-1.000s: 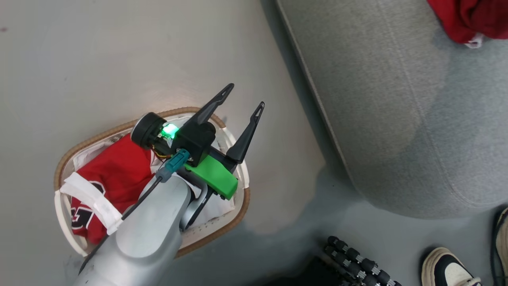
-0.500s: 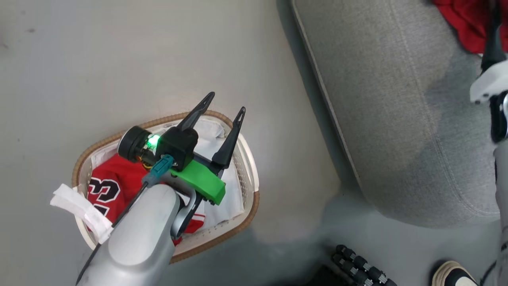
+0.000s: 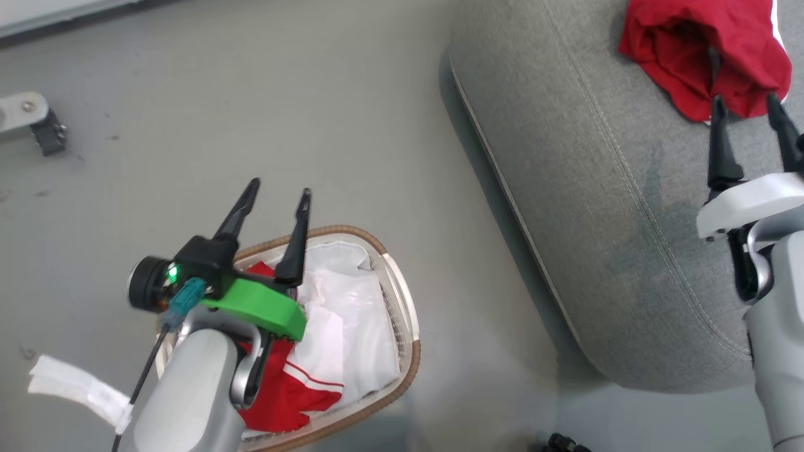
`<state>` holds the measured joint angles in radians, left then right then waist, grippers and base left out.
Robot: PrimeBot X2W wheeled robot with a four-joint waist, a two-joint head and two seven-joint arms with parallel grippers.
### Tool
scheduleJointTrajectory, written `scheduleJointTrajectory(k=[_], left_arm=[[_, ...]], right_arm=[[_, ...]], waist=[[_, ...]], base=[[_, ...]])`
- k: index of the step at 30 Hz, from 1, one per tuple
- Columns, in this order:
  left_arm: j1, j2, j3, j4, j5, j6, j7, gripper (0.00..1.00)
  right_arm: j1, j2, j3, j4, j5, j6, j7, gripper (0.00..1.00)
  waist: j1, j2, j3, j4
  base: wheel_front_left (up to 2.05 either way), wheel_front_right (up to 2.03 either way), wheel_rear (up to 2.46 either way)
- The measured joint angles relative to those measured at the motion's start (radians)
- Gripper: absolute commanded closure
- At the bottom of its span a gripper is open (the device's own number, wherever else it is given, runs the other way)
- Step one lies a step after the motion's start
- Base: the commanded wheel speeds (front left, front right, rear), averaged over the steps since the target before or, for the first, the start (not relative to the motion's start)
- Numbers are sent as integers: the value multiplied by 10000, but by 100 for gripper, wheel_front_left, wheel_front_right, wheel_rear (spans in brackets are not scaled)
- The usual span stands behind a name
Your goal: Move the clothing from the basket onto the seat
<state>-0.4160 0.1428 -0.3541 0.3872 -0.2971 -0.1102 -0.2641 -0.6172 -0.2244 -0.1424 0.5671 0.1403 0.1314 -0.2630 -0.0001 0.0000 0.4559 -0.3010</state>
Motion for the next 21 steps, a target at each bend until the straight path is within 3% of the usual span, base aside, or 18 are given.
scheduleJointTrajectory(k=[11, 21], left_arm=[[1566, -562, 2169, -522, 715, 314, 0, 0], [2464, -853, 3233, -635, 1248, 305, 2, 0]], right_arm=[[1226, 823, 165, -1070, 562, 0, 0, 0], [2600, 1333, 748, -1701, 211, 0, 0, 0]], waist=[[0, 0, -1395, 849], [0, 0, -2445, 1687]], base=[[0, 0, 0], [0, 0, 0]])
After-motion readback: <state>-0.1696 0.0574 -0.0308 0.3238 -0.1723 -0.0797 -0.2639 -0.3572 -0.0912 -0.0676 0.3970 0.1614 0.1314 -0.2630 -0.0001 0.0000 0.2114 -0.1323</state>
